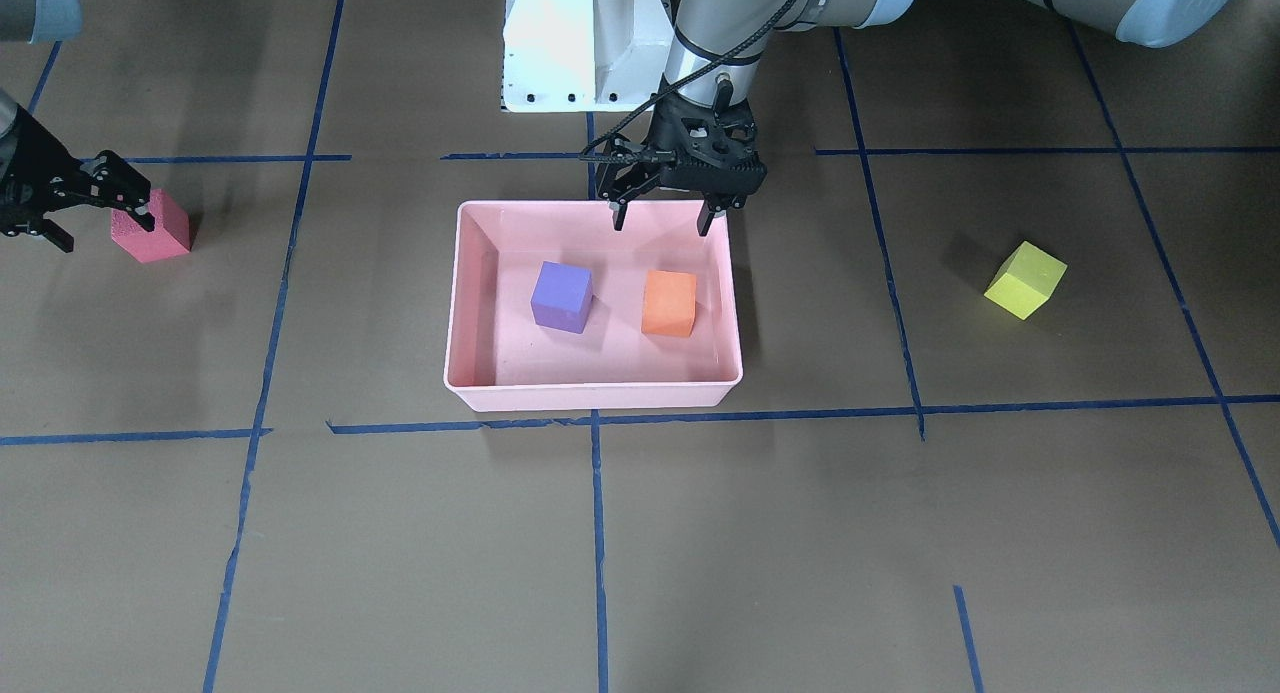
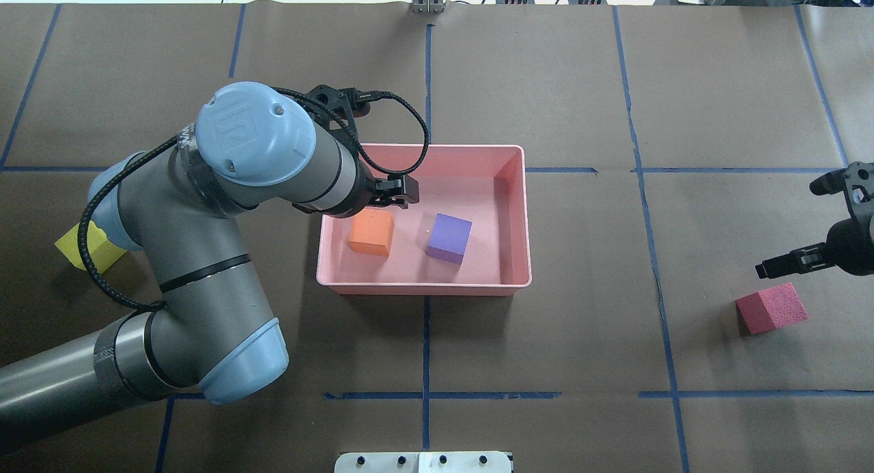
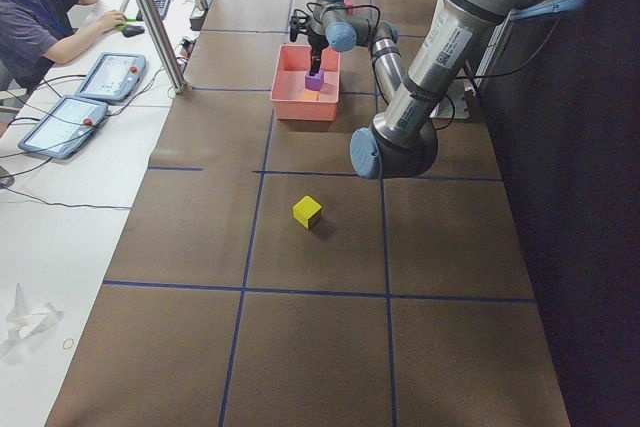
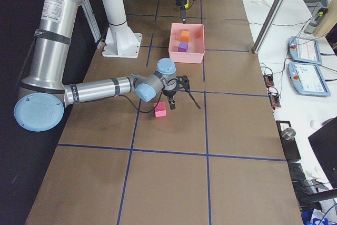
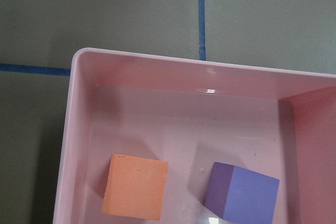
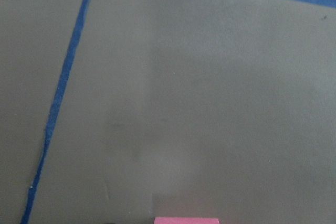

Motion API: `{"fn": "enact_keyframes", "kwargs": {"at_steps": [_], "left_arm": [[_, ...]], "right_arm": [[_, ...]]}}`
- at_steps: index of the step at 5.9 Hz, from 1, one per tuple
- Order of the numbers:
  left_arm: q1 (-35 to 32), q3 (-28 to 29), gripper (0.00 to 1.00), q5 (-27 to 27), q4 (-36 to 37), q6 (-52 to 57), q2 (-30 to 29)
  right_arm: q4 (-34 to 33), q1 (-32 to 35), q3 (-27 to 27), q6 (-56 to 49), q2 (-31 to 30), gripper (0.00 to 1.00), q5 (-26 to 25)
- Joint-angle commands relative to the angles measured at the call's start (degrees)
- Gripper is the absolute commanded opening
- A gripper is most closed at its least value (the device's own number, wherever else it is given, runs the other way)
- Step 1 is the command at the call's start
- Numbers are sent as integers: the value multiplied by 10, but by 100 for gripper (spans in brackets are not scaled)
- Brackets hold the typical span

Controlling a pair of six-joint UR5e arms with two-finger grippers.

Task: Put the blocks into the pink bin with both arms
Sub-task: 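Place the orange cube in the bin while the right gripper reaches the pink cube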

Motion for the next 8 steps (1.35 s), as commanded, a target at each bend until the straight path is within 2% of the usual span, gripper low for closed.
{"fn": "enact_keyframes", "kwargs": {"at_steps": [1, 2, 4, 5, 6, 7, 8], "left_arm": [[5, -3, 100, 1, 0, -1, 2], [5, -4, 100, 1, 0, -1, 2], [5, -5, 100, 2, 0, -1, 2], [5, -4, 100, 2, 0, -1, 4], [5, -5, 100, 1, 0, -1, 7], [5, -5, 100, 0, 0, 1, 8], [4, -5, 100, -4, 1, 7, 12]], "right_arm": [[23, -40, -1, 26, -29, 99, -29], [23, -69, -1, 64, -29, 99, -46], [23, -87, -10, 66, -29, 99, -56], [23, -96, -18, 64, -29, 95, -57], [20, -100, -22, 63, -25, 67, -58], [19, -105, -26, 63, -22, 47, -57], [17, -104, -24, 63, -7, 32, -51]]}}
